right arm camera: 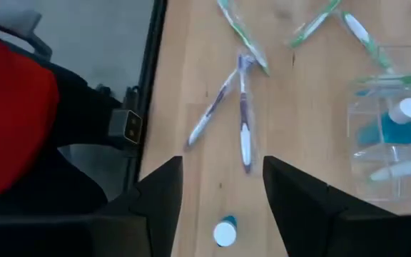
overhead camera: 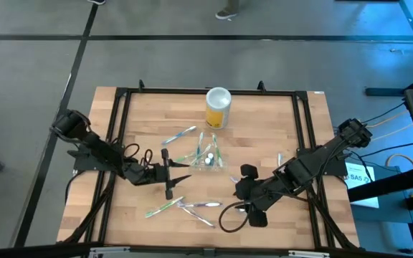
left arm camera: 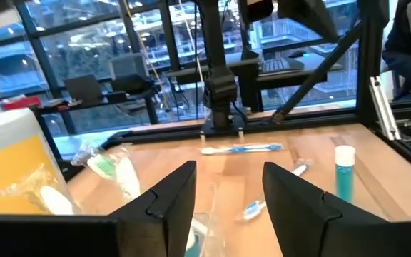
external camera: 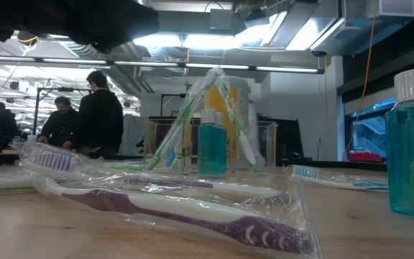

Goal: Pick & Place toothbrushing station
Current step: Put the blue mouthwash into the transparent organizer

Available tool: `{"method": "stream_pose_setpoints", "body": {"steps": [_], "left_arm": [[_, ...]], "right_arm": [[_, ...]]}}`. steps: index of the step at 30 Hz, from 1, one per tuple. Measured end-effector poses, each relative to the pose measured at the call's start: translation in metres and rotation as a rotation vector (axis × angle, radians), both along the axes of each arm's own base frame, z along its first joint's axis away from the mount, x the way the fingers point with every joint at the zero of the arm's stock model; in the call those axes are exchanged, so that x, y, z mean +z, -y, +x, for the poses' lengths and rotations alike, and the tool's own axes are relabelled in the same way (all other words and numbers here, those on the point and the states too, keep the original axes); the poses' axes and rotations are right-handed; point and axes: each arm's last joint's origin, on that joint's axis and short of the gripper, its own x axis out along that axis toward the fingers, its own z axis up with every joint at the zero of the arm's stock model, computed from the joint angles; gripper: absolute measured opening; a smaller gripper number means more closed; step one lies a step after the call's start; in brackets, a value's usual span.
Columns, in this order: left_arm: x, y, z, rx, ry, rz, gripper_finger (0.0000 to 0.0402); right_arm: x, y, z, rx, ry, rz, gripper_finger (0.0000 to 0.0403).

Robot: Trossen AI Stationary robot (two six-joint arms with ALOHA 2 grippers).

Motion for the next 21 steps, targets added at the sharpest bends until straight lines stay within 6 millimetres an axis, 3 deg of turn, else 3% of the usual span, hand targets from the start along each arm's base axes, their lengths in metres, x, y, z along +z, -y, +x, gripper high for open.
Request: {"method": "stream_pose_setpoints", "body": {"steps": [6,12,21], "left_arm": [[0.0,0.004,-0.003,-0.019,-0.013,-0.014,0.0159],[-0.002,0.005,-0.004,-0.024,-0.033,-0.003,0.0159],[-0.005,0.003,-0.003,-0.013,-0.066,0.012,0.0159]], "right_arm": [[-0.004,0.007,-0.003,-0.118,-0.083,0.016,0.0189],[-0.014,0.015,-0.01,-0.29,-0.217,0.017,0.0218],[-0.039,-0.003,-0.001,-0.317,-0.359,0.081,0.0275]]}}
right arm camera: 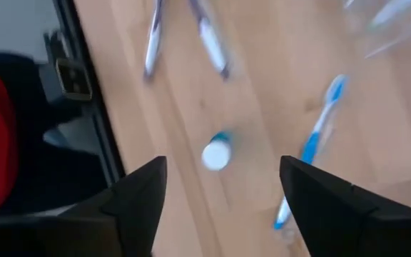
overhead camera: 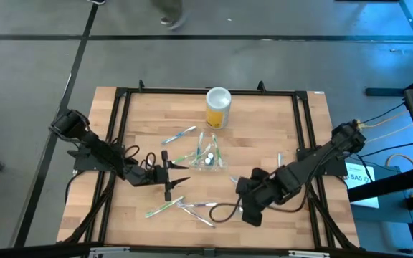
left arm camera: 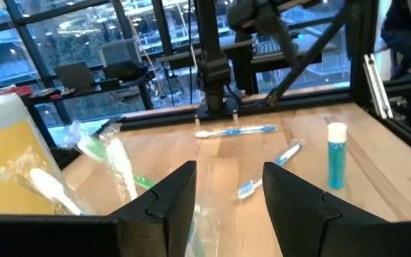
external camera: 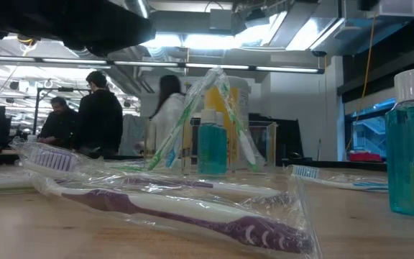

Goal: Pick & Place toothbrushing station
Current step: Put the blue mouthwash into the transparent organizer

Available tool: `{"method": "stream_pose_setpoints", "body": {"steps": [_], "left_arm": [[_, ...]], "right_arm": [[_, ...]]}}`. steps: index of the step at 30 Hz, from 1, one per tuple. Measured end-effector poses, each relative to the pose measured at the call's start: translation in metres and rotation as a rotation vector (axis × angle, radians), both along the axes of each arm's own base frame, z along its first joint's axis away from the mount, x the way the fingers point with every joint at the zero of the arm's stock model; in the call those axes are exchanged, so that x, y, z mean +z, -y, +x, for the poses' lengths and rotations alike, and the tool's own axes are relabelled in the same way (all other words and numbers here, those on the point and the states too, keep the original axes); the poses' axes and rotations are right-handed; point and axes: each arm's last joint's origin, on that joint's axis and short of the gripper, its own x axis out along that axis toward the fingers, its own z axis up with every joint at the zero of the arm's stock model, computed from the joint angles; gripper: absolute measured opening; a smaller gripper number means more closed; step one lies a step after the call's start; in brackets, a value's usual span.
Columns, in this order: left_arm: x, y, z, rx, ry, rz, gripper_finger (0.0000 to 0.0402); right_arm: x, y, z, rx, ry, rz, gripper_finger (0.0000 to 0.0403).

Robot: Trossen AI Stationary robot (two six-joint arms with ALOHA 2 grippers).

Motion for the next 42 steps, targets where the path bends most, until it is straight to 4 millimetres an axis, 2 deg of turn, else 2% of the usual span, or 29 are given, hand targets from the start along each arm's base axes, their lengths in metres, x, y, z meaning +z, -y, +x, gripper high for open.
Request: {"method": "stream_pose_setpoints", "body": {"steps": [5,11,19,30,42], "left_arm": [[-0.003,0.0,0.0,0.001,-0.019,-0.013,0.0159],[-0.003,0.0,0.0,-0.001,-0.023,-0.013,0.0159],[-0.003,0.0,0.0,-0.001,-0.018,-0.038,0.0159],[-0.003,0.001,0.0,-0.016,-0.019,-0.04,0.0159],[-0.003,0.001,0.0,-0.038,-0.02,-0.041,0.0159]], "right_arm": [[-0.022,-0.011,0.01,0.012,-0.058,-0.001,0.0277],[-0.041,-0.018,0.017,-0.008,-0.138,0.026,0.0259],[-0.051,-0.021,0.02,-0.054,-0.169,0.02,0.0241],[-0.068,-0.018,0.029,-0.104,-0.231,0.02,0.0264],[-0.09,-0.012,0.043,-0.144,-0.316,0.048,0.0257]]}}
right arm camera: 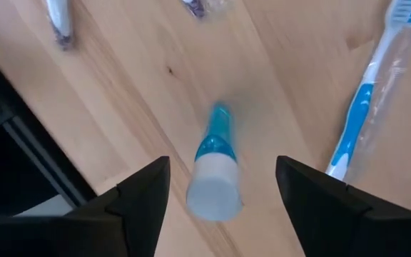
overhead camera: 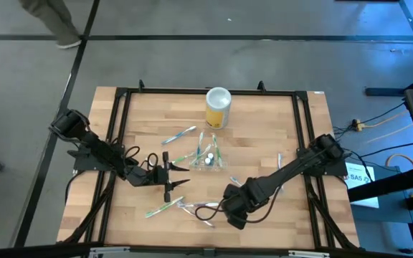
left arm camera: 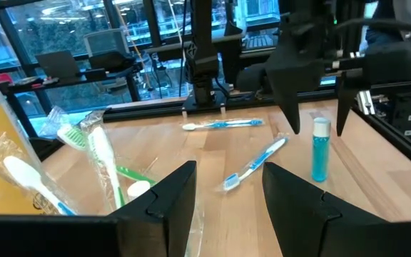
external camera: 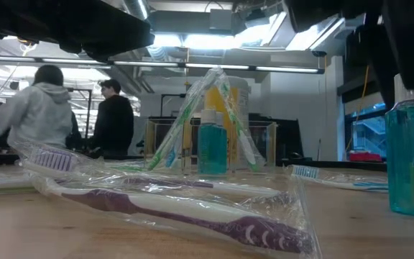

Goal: Pick & Place toothbrushing station
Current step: Put the blue mouthwash into the transparent organizer

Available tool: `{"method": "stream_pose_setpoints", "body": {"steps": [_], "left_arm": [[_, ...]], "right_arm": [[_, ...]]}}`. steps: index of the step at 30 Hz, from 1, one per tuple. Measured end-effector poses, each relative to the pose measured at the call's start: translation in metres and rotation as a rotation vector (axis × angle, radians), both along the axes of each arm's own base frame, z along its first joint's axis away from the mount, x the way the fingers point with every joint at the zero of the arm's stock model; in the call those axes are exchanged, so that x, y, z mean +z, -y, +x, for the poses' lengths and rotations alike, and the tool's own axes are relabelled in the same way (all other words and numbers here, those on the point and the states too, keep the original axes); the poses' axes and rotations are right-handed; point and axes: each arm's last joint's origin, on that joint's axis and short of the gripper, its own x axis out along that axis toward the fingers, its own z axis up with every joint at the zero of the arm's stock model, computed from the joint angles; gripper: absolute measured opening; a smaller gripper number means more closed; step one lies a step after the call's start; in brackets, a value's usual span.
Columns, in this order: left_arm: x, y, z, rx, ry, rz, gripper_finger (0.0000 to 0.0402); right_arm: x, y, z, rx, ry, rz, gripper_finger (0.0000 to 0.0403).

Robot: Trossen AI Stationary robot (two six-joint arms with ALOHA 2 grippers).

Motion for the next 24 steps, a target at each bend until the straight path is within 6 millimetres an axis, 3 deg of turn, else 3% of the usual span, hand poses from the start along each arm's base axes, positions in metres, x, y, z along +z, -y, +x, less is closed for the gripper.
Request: {"method": "stream_pose_setpoints", "body": {"steps": [6,11,24], "left_arm": [[0.0,0.0,0.0,0.0,0.0,0.0,0.0159],[0.0,0.0,0.0,0.0,0.002,-0.015,0.0159],[0.0,0.0,0.0,0.001,0.003,-0.022,0.0159]], "right_arm": [[-0.014,-0.002,0.004,0.01,-0.033,-0.02,0.0258],[-0.019,-0.002,0.004,0.014,-0.044,-0.027,0.0232],[-0.019,-0.003,0.004,0.078,-0.059,0.008,0.0095]]}}
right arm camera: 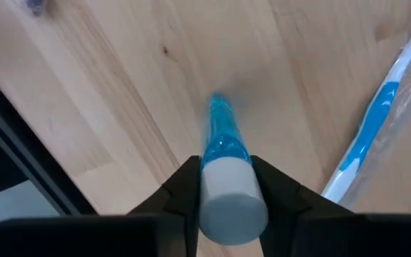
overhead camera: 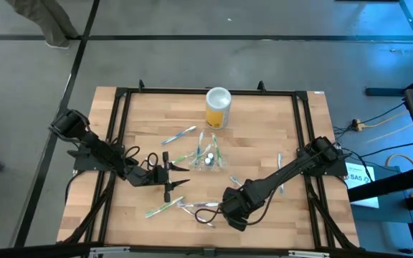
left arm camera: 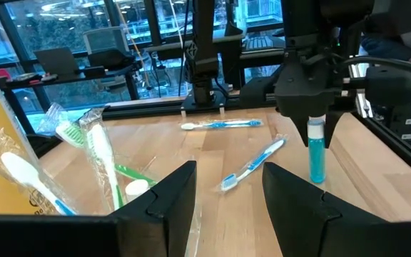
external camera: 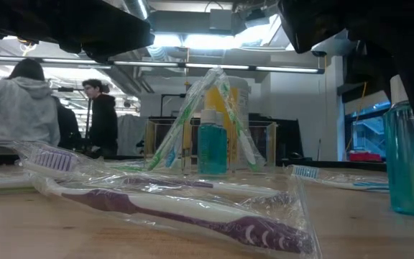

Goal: Pick & Place toothbrushing station
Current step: Put the blue mouthwash into the transparent organizer

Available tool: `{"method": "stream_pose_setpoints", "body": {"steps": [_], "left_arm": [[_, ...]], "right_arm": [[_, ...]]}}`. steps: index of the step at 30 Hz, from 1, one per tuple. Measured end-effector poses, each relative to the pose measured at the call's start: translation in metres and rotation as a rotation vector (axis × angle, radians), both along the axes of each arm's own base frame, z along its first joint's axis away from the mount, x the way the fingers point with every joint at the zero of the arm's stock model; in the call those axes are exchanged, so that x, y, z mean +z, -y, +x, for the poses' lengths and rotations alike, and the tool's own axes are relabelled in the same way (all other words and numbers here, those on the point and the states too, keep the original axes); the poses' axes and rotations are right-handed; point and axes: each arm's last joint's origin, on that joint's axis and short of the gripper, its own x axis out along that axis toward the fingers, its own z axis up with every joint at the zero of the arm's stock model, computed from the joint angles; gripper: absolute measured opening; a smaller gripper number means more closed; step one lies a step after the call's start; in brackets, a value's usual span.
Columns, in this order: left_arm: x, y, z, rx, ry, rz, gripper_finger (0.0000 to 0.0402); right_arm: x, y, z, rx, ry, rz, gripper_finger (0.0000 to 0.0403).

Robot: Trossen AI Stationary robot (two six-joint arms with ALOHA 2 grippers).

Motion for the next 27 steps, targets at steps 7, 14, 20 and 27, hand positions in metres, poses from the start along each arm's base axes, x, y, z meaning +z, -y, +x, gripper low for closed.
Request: {"method": "stream_pose_setpoints", "body": {"steps": [7,14,20,27], "left_arm": [[0.0,0.0,0.0,0.0,0.0,0.0,0.0159],[0.0,0.0,0.0,0.0,0.0,0.0,0.0159],[0.0,0.0,0.0,0.0,0.0,0.0,0.0159],[0.0,-0.005,0.002,0.065,0.014,-0.069,0.0159]], "right_arm": [[0.0,0.0,0.0,0.006,0.002,0.0,0.0095],[0.0,0.0,0.0,0.007,0.001,-0.001,0.0095],[0.003,0.004,-0.004,0.029,-0.067,-0.003,0.0095],[0.037,0.003,0.004,0.063,-0.012,-0.026,0.0095]]}}
